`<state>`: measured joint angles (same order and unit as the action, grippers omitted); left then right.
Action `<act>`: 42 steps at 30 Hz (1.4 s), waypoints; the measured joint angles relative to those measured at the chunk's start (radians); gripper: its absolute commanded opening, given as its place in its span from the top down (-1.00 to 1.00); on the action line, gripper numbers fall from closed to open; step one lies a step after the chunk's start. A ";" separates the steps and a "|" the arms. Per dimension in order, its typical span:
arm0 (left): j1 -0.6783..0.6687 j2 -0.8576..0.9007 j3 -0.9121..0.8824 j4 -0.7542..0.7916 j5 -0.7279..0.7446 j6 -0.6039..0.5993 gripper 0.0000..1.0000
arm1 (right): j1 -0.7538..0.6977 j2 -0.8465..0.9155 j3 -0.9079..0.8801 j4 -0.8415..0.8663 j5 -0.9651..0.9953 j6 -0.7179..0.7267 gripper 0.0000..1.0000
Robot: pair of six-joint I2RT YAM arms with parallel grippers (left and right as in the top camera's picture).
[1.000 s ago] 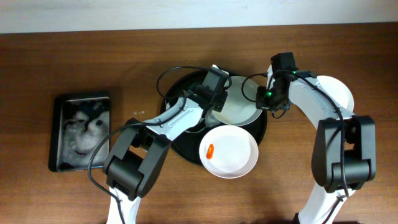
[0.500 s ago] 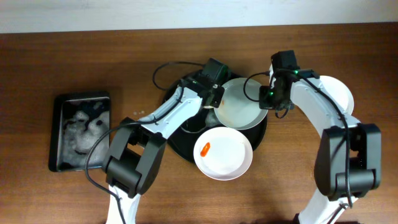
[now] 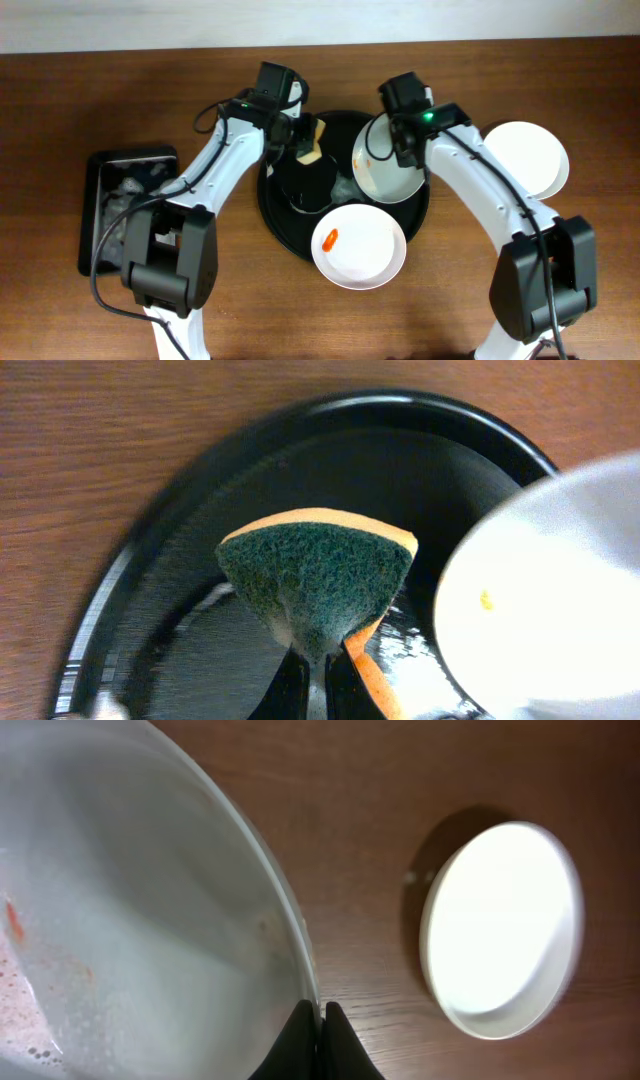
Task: Clean dirty plates on tray and stack at the side
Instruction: 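Scrub the held plate with the sponge in the left gripper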
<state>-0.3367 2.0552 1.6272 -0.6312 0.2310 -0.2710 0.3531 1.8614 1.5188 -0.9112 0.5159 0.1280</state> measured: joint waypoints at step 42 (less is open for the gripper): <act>-0.187 0.197 0.119 -0.037 -0.164 -0.170 1.00 | -0.023 0.122 0.151 -0.190 -0.208 0.357 0.92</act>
<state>-0.5236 2.2520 1.7458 -0.6685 0.0666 -0.4408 0.3302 1.9835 1.6699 -1.1007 0.3084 0.4850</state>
